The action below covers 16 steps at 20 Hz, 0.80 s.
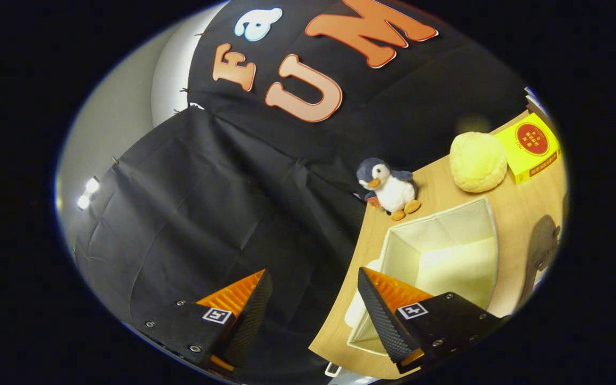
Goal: Open the storage box then place both shoes into the box .Put the left shoe in first, then the right shoe, with the right side of both shoes facing outward in a uniform manner.
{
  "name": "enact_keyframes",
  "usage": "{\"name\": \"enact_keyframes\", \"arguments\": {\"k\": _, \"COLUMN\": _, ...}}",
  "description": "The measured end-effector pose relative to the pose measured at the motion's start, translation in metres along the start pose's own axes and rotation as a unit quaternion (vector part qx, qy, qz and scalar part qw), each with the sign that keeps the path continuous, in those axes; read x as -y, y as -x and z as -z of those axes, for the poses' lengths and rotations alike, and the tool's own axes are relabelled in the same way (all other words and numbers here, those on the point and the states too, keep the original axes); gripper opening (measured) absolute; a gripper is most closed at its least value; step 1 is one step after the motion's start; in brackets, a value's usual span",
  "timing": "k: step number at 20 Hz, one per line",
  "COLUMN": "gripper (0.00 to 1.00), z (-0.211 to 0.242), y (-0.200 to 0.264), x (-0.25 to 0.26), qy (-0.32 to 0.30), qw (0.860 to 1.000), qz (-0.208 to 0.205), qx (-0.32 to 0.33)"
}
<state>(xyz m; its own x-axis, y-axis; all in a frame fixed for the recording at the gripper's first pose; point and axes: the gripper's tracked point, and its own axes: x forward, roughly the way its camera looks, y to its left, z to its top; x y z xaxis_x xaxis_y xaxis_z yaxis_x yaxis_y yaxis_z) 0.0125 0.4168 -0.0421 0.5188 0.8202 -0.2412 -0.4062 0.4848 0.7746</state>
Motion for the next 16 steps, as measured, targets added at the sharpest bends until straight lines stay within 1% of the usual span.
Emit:
{"name": "enact_keyframes", "arguments": {"k": 5, "gripper": 0.98, "z": -0.015, "y": 0.043, "x": 0.049, "qy": 0.04, "qw": 0.996, "qz": 0.076, "qx": 0.022}}
{"name": "enact_keyframes", "arguments": {"k": 10, "gripper": 0.98, "z": -0.03, "y": 0.091, "x": 0.098, "qy": 0.054, "qw": 0.986, "qz": 0.145, "qx": 0.063}}
{"name": "enact_keyframes", "arguments": {"k": 13, "gripper": 0.98, "z": -0.036, "y": 0.122, "x": 0.134, "qy": 0.073, "qw": 0.974, "qz": 0.197, "qx": 0.082}}
{"name": "enact_keyframes", "arguments": {"k": 16, "gripper": 0.98, "z": -0.036, "y": 0.155, "x": 0.173, "qy": 0.109, "qw": 0.955, "qz": 0.262, "qx": 0.09}}
